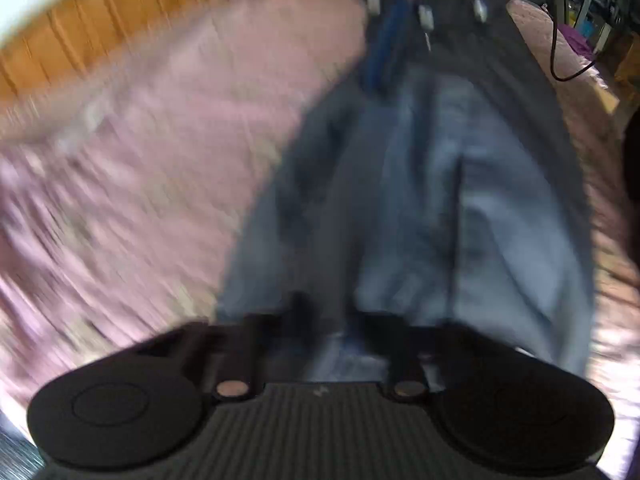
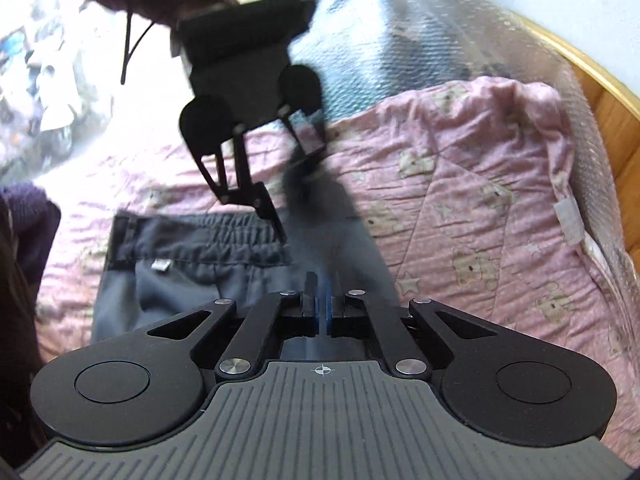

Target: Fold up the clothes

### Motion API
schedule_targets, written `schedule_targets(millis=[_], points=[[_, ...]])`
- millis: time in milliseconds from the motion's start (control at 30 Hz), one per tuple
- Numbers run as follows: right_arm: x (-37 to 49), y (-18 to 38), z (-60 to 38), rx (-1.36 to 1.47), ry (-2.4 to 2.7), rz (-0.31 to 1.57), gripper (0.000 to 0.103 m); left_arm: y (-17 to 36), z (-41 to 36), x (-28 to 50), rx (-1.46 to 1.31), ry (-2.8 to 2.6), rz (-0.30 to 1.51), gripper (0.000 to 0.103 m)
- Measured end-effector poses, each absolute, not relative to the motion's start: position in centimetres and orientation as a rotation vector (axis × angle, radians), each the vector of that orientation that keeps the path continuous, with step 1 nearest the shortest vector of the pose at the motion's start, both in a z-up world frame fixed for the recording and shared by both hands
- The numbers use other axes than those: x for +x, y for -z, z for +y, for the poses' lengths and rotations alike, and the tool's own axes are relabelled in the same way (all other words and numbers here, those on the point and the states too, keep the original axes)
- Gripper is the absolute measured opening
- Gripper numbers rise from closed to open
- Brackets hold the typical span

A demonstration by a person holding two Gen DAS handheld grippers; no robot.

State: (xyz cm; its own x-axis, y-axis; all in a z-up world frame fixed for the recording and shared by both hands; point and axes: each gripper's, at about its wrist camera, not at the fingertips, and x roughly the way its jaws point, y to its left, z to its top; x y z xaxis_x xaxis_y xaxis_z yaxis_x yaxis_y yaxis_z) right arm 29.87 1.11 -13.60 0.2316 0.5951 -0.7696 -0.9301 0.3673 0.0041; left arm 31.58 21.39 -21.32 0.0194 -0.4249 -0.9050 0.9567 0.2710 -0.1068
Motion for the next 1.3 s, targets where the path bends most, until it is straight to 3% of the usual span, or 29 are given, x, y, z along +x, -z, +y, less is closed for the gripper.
schedule_targets(millis=[167,267,400,533,700,833,1033,1100,1167,1267,1300], points=[[35.6,17.4,1.3,-0.443,-0.948,0.878,0.0,24.1,25.7,40.3,0.029,1.196,1.389,0.008],[39.7,21.4,1.7,-0.477,-0.749,0.951,0.0,28.3,27.4,44.6,-0.153,1.015,1.444,0.013],[39.6,16.4,-3.6,-0.266,-0.579,0.861,0.015,30.0,29.8,45.7,-0.314,0.892,1.405,0.02],[32.8,13.9,-8.0,-0.143,-0.521,0.859,0.02,30.0,30.5,45.1,-0.291,0.846,1.366,0.021],[29.1,24.5,-12.1,-0.148,-0.256,1.11,0.021,29.2,30.8,44.4,-0.282,0.768,1.367,0.023],[28.4,26.7,-15.6,-0.007,-0.129,1.044,0.019,26.7,31.3,42.9,-0.219,0.637,1.34,0.044],[23.6,22.1,-17.5,0.078,-0.116,0.881,0.033,18.8,31.5,38.6,-0.203,0.485,1.058,0.048],[22.3,23.3,-19.1,0.121,-0.072,0.886,0.033,17.6,29.1,37.0,-0.272,0.588,0.988,0.062],[21.6,25.0,-20.4,0.153,-0.031,0.902,0.033,19.0,25.4,35.9,-0.267,0.663,0.972,0.068],[21.3,27.3,-22.0,0.119,-0.014,0.92,0.032,23.3,20.2,35.5,-0.176,0.645,1.025,0.065],[21.1,27.8,-22.7,0.096,-0.013,0.925,0.032,25.2,19.9,35.9,-0.147,0.567,1.071,0.056]])
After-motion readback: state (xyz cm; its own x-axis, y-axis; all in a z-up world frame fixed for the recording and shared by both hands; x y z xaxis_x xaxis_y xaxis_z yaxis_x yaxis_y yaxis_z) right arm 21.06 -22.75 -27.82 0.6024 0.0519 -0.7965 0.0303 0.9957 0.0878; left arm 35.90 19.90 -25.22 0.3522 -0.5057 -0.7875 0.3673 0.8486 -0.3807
